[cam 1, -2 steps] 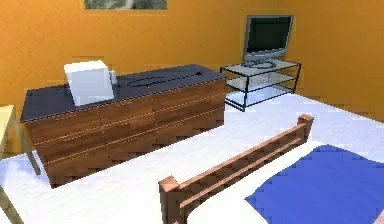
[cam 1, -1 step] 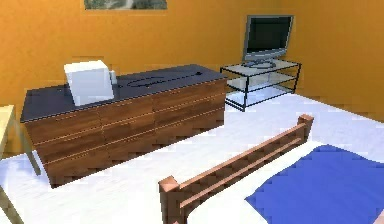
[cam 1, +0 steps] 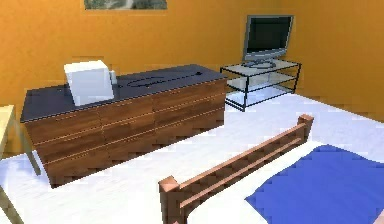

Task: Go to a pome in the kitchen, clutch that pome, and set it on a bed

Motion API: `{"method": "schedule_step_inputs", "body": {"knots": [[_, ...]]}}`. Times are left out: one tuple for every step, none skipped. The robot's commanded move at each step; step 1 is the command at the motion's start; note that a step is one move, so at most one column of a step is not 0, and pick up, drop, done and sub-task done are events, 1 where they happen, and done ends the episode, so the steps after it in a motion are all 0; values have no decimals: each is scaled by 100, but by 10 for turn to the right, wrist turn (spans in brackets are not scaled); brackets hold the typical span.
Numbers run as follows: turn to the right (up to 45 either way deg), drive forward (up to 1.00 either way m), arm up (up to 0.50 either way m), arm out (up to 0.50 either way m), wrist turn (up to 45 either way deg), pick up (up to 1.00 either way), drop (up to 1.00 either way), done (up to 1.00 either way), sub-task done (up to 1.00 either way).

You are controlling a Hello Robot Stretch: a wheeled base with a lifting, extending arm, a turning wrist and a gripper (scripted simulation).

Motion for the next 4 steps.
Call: {"method": "schedule_step_inputs", "body": {"knots": [[0,0,-32,0,0,0,0,0,0],[0,0,0,0,0,0,100,0,0],[0,0,2,0,0,0,0,0,0],[0,0,0,-8,0,0,0,0,0]]}}
